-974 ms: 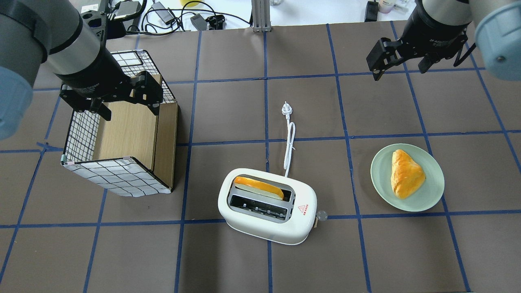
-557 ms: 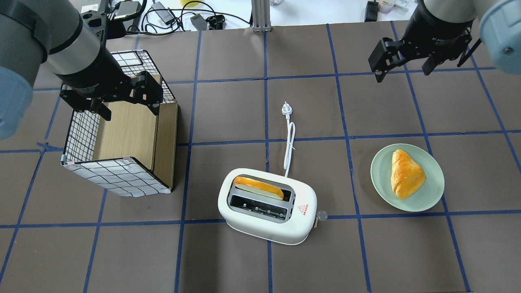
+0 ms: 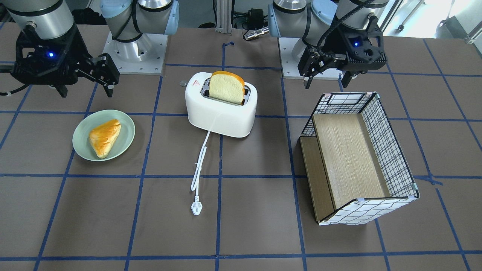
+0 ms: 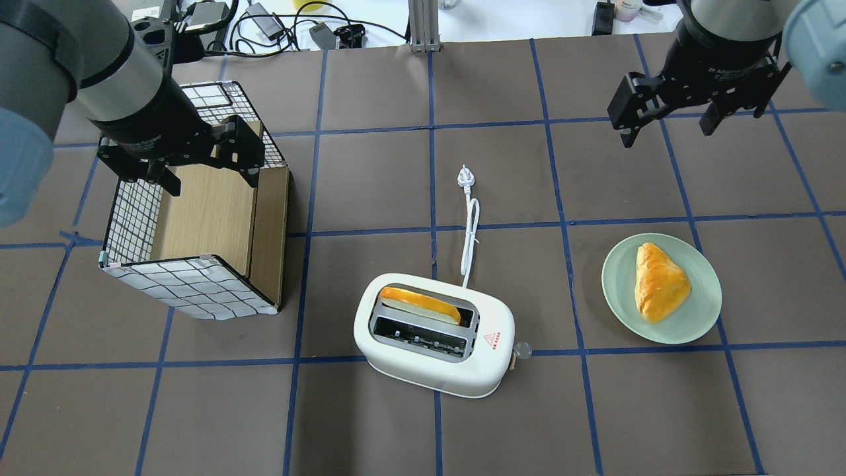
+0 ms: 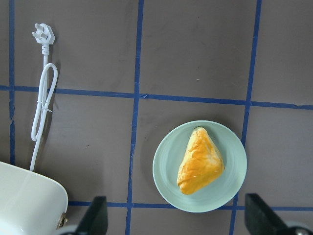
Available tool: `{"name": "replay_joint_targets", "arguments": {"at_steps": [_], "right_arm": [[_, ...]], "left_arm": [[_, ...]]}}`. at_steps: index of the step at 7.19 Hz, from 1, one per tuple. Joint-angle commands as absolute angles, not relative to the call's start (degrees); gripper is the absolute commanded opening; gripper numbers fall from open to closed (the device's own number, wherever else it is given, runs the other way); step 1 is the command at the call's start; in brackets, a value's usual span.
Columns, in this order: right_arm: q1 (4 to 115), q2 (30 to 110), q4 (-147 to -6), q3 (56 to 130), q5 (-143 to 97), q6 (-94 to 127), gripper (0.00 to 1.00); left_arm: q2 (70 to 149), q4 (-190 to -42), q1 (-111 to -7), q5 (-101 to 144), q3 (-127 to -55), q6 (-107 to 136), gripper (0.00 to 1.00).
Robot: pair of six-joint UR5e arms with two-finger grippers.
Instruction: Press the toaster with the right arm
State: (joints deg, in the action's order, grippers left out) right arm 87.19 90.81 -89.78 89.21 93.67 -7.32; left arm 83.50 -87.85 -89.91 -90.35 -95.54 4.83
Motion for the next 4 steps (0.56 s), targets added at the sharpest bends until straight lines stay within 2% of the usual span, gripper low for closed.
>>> {"name": "replay_joint_targets", "arguments": {"at_steps": [1, 4], "right_arm": [[87.19, 90.79, -88.6, 89.21, 93.43, -7.29, 1.0], [87.45, 90.88, -87.28, 89.21, 89.91, -3.46, 1.0]], "left_arm": [[83.5, -87.89, -89.91, -90.35, -95.54, 4.83, 1.0], [83.5, -87.89, -89.91, -90.35, -95.54, 4.83, 1.0]]}}
